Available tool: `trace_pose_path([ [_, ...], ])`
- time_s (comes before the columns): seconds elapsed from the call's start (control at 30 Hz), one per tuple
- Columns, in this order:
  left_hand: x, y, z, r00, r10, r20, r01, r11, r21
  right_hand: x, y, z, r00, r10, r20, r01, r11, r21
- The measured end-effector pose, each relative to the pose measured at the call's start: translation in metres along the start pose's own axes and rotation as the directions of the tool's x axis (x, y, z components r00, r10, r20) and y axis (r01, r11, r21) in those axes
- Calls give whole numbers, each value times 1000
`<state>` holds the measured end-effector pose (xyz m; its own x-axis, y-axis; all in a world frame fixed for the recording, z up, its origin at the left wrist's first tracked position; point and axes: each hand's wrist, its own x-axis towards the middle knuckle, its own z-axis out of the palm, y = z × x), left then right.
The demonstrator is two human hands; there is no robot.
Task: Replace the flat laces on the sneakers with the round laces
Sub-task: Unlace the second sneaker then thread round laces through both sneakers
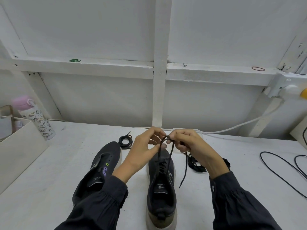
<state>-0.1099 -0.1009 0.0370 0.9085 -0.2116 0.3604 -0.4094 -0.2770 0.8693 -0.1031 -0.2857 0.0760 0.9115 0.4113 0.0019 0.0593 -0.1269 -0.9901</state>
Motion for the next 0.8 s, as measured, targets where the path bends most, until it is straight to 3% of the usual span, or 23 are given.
trace_pose_path([
  [0.2,-2,2,3,999,19,-50,-30,970,-240,-1,1,-1,996,26,-80,-24,1000,20],
  [0.27,-3,1,-1,993,-46,-110,9,947,-320,-3,3,-3,992,46,-118,-42,999,34],
  [0.4,-8,-4,-11,932,-316,-181,212,875,-436,-6,6,-5,989,58,-138,-51,997,51],
  [0.5,-15,-10,-18,835,-544,-83,470,783,-408,-6,7,-5,987,62,-146,-58,998,32],
  [0.57,-21,-11,-18,797,-603,42,567,722,-397,-5,8,-4,986,68,-151,-67,998,12],
  [0.63,-25,-7,-11,822,-566,70,532,716,-452,-4,9,-3,987,76,-143,-79,997,-15],
  [0.7,-25,-3,-1,879,-474,-49,392,778,-491,-2,11,1,988,84,-129,-91,995,-45],
  [0.8,-19,0,10,932,-295,-210,245,941,-233,0,13,5,990,77,-114,-83,995,-52],
])
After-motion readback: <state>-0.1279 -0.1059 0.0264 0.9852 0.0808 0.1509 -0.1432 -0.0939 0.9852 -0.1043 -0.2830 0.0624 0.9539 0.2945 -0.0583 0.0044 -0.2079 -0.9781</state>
